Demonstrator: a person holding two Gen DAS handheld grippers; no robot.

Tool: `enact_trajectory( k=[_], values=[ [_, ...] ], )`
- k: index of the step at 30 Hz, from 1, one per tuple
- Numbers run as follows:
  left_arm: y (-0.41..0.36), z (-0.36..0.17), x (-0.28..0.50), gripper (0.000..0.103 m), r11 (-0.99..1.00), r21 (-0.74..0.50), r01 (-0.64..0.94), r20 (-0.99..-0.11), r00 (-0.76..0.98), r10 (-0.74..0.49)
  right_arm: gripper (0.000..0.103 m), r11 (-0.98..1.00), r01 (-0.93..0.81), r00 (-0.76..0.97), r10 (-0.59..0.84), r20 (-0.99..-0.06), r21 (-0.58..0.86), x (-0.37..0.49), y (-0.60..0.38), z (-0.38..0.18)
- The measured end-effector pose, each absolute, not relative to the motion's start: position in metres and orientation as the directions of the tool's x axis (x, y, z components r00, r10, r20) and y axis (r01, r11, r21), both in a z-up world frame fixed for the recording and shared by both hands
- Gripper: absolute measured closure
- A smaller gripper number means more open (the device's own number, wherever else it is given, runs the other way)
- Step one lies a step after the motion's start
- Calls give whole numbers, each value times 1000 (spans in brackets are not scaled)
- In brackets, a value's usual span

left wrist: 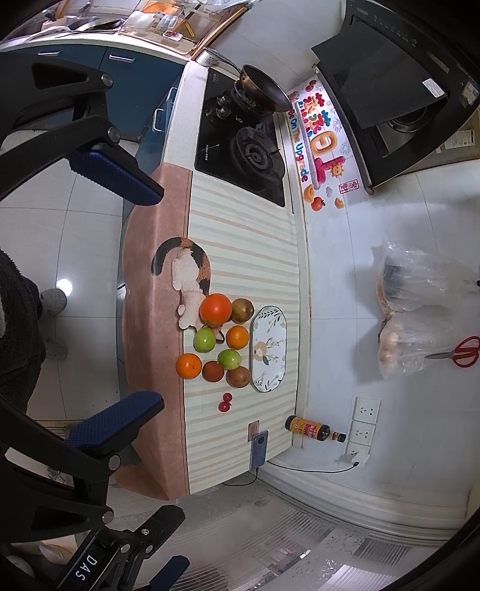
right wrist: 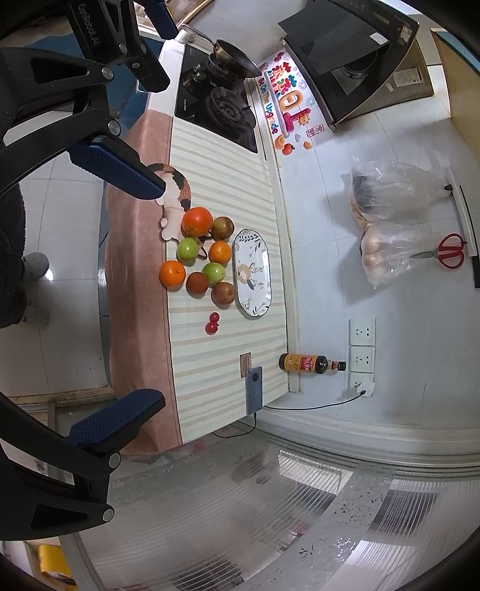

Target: Organize fruits

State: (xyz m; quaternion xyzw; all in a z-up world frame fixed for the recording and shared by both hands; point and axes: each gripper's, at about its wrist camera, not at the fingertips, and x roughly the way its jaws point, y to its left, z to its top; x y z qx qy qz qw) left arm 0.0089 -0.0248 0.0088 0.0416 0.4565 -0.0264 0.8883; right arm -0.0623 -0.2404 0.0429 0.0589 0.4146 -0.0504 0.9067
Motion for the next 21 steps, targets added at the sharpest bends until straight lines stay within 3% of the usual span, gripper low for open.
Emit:
enact_trajectory(
  k=[21],
  values=[
    [-23,9,9,0,995,47,88,-811,584,-13,0,989,132,654,-37,-755,66,-71,-230,46]
  ],
)
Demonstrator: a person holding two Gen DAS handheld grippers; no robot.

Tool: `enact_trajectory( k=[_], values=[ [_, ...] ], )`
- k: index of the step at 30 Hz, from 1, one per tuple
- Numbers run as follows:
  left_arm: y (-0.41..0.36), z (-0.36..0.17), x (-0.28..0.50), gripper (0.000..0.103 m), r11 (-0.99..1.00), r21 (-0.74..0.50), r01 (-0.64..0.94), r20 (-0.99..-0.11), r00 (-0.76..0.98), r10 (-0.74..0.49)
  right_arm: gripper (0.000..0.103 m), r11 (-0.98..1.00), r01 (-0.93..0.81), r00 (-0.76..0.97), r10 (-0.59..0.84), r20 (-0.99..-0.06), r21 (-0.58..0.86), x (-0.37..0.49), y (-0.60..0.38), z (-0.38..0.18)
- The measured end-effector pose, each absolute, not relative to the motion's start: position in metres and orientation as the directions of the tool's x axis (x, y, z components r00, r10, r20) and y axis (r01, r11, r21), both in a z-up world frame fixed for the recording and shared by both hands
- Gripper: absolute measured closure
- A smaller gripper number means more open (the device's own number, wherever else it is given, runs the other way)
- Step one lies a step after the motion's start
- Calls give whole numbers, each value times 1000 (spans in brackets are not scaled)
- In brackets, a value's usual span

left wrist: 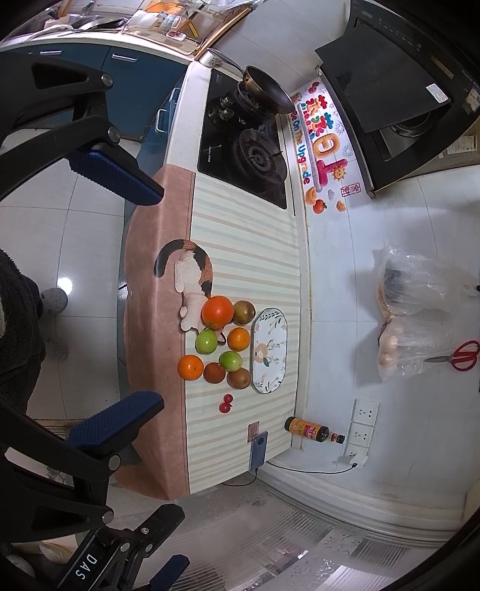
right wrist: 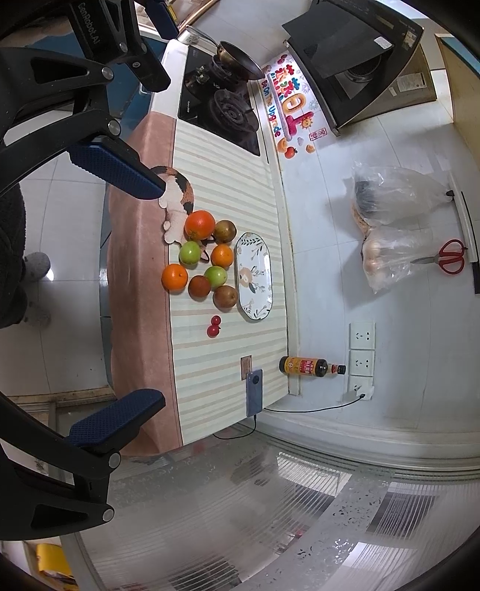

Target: Organize fruits

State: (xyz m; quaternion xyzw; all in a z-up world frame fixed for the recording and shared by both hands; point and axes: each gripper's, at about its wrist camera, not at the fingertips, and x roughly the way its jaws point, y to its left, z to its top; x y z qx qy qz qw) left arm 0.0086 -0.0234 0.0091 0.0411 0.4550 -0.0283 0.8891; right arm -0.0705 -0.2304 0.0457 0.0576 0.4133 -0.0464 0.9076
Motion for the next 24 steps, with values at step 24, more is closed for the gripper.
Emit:
enact_trajectory(
  k=[24],
  values=[
    [-18,20,8,0,994,40,97,-801,598,-26,0,989,128,658,-28,-752,75,-73,-230,46]
  ],
)
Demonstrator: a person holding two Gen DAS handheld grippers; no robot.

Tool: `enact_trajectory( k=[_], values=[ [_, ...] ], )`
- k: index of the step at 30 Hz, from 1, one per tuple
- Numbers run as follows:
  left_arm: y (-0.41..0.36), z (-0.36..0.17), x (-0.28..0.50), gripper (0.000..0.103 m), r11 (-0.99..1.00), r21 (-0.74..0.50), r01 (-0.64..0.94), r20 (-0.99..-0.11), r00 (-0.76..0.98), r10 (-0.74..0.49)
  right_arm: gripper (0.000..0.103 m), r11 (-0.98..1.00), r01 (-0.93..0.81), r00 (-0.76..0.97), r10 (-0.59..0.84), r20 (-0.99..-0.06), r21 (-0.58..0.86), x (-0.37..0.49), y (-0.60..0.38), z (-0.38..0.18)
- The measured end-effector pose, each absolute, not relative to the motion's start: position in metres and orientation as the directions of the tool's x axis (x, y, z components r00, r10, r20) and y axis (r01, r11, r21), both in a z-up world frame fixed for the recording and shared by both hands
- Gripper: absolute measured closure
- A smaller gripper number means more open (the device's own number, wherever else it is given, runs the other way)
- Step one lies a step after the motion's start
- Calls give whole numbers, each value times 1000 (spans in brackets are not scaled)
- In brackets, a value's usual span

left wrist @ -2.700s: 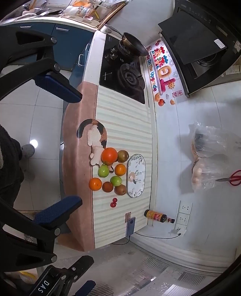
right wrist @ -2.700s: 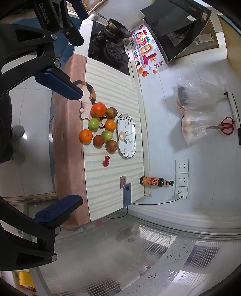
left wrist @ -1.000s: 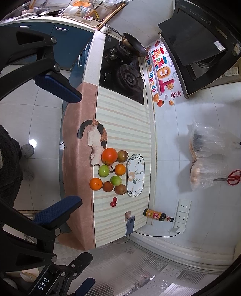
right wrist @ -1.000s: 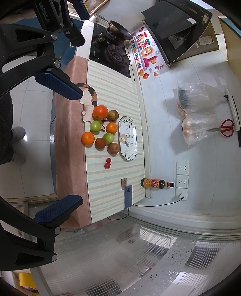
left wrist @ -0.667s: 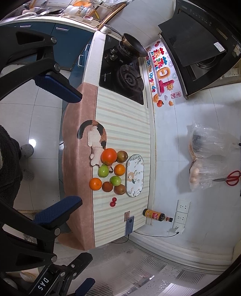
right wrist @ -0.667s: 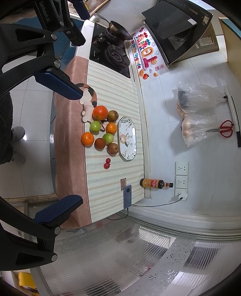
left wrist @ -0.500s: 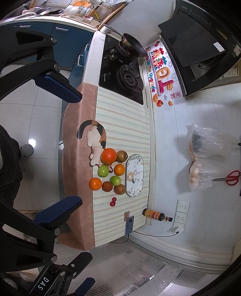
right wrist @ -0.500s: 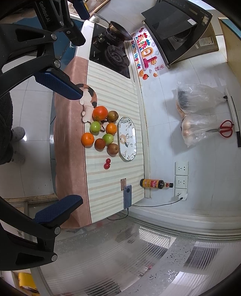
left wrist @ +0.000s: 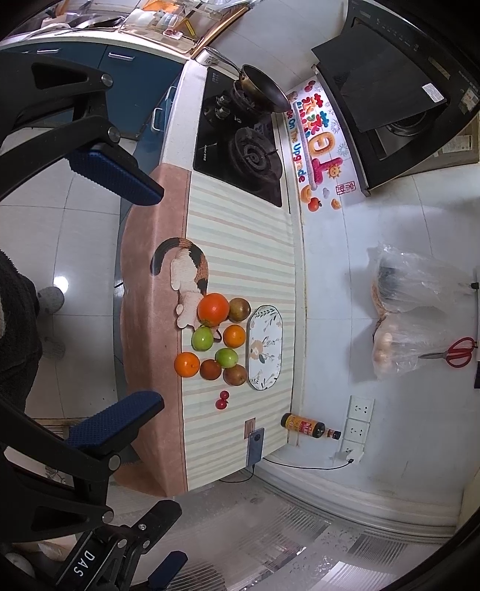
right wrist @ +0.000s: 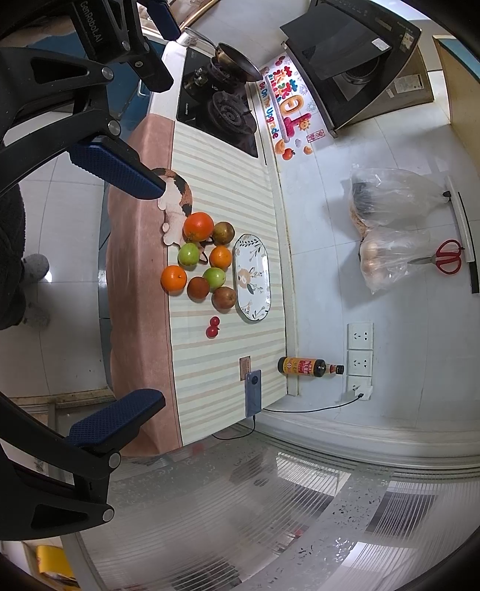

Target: Organize fruits

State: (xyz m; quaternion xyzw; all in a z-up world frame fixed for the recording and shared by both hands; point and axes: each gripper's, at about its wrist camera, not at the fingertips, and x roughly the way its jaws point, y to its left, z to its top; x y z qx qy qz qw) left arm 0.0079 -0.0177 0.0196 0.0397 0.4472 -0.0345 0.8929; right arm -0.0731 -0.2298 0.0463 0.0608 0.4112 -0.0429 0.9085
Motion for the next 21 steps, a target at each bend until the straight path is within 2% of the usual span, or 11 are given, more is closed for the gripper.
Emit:
enact_trajectory(
  k=[5,7,11,16,21],
  values=[
    [-12,13,20,0,995,64,71,-765,644,3,0,980,120,691,32,-722,158,-67,-231,45],
    [-8,7,32,0,993,111,51,-738,674,48,0,976,125,706,37,-707,177,-59,-230,39],
    [5,-14,63,0,987,157,35,-721,687,91,0,967,161,683,37,-729,199,-28,-229,13],
    [21,-53,108,0,987,155,54,-767,636,85,0,953,205,631,46,-775,223,17,-225,-29],
    [19,-101,162,0,988,136,77,-852,518,77,0,941,228,565,83,-821,252,61,-229,-77]
  ],
)
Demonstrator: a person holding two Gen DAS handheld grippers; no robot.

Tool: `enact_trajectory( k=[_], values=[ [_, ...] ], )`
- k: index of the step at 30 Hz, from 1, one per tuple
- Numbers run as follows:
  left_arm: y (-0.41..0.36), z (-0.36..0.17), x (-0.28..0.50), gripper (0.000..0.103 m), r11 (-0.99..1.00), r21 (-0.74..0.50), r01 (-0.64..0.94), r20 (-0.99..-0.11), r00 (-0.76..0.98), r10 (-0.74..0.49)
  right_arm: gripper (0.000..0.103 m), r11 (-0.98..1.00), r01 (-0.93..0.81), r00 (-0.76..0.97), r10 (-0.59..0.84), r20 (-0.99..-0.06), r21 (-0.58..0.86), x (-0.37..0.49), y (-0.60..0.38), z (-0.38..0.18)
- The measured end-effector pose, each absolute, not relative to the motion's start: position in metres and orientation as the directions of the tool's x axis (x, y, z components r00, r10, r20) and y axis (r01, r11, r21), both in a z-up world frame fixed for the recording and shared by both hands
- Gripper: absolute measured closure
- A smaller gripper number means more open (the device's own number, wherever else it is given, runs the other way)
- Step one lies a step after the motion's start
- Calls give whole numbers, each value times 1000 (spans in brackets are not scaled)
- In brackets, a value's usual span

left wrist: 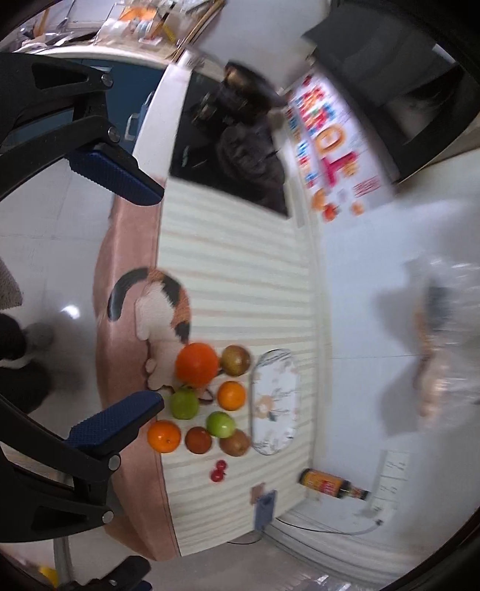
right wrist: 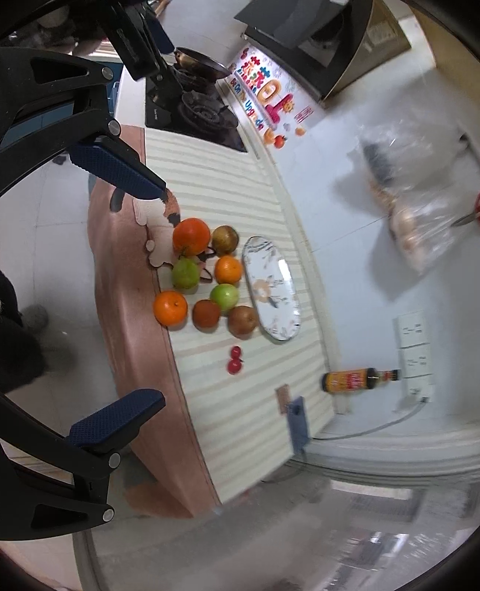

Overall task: Organize fruits
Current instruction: 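Grasp the large orange with the left tool while the right tool grasps a red apple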

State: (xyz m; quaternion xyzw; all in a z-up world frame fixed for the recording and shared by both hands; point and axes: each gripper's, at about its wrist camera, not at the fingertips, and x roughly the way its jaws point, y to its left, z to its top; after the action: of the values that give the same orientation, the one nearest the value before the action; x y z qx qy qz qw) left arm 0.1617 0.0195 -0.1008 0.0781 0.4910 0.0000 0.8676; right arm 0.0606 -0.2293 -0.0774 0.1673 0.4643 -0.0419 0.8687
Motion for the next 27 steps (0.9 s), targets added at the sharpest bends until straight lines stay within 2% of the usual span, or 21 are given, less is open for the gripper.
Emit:
enact_trajectory(
  k=[6,9,11,16,20,25,27],
  values=[
    [9,-174,227,0,995,55,78,-952,306,28,0,930,240,468,140,-873,278,131,-243,-140],
    [8,-217,260,0,999,-46,19,-986,161,-49,0,930,234,431,162,-888,283,166,-254,-169],
    [7,-243,279,9,992,-115,-50,-991,81,-111,0,929,224,401,188,-896,296,192,-261,-188],
    [3,-299,318,11,939,-256,-228,-960,-57,-276,0,931,210,329,221,-918,299,249,-278,-227],
    [1,-330,338,11,894,-280,-350,-932,-123,-341,0,926,208,268,257,-928,316,286,-289,-250],
    [-3,-346,353,11,886,-251,-390,-941,-115,-318,0,932,192,224,264,-938,308,323,-296,-272],
    [-7,-350,356,23,887,-247,-391,-945,-108,-310,0,934,194,214,259,-942,301,338,-300,-283]
  ],
)
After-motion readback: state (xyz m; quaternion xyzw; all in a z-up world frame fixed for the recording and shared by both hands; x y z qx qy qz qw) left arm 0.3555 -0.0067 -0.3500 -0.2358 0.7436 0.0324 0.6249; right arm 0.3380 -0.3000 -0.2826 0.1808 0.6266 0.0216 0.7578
